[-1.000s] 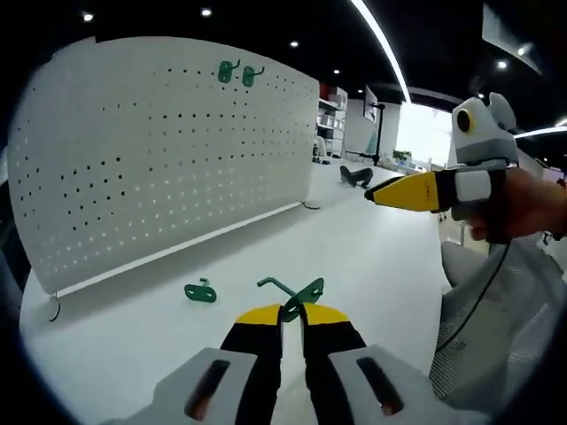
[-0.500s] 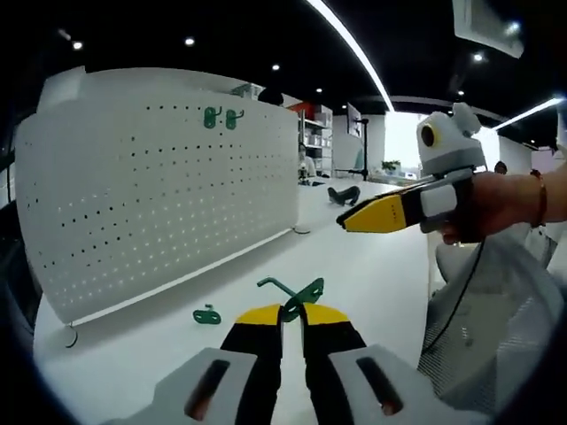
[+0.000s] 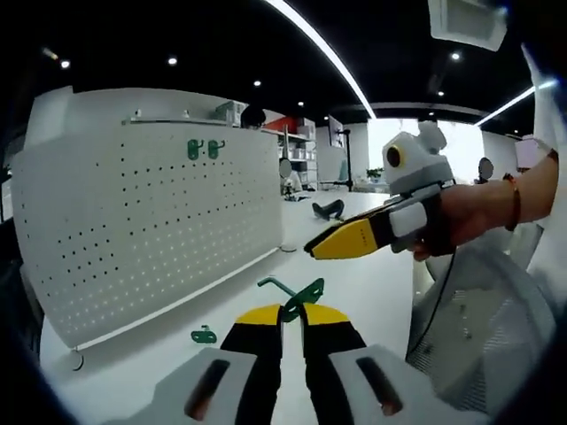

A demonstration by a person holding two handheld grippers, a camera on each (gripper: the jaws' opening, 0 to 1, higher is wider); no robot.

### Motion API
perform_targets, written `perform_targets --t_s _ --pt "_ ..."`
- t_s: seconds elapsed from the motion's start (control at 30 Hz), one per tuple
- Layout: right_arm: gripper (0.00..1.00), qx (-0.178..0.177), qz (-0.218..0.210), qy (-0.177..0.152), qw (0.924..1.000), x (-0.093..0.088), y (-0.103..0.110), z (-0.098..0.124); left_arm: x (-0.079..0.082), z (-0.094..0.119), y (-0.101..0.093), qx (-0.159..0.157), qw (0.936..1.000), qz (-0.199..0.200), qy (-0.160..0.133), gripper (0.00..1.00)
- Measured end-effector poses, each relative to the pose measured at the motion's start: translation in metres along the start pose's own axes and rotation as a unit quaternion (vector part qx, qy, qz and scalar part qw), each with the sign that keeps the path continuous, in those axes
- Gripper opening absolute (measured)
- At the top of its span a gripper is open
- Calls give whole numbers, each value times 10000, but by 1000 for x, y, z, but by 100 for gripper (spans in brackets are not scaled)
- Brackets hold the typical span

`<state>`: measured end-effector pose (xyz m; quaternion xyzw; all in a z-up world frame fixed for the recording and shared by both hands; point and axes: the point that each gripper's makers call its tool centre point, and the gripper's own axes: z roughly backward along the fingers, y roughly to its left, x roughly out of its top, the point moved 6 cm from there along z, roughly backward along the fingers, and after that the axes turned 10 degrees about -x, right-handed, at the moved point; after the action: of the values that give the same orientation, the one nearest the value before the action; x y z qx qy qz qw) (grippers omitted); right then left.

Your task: Insert the hook assembly into the mounting plate slot until the hook locks in place.

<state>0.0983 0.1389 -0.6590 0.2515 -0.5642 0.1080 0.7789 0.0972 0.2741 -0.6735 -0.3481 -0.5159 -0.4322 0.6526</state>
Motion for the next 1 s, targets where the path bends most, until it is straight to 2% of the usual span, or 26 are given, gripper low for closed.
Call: perform_targets --t_s 0.17,0.37,0.53,0.6,0.67,1.0 --pt "20 167 -377 -31 9991 2 6 -2 4 0 -5 -64 9999 -129 -29 7" --pt "20 214 -361 94 9991 1 8 -4 9 0 -16 -218 9991 -354 -125 7" --pt "19 306 -525 141 9981 -1 9 -4 12 -2 -22 -333 9979 -531 -138 7" --pt "17 348 -810 140 9960 -2 8 -4 13 -3 -24 -377 9973 -612 -136 7" --pt "13 379 -817 166 9958 -2 9 -4 15 -3 -25 -411 9969 -659 -159 7" --pt "10 472 -1055 297 9929 -5 11 -4 16 -7 -31 -564 9953 -766 -204 8"
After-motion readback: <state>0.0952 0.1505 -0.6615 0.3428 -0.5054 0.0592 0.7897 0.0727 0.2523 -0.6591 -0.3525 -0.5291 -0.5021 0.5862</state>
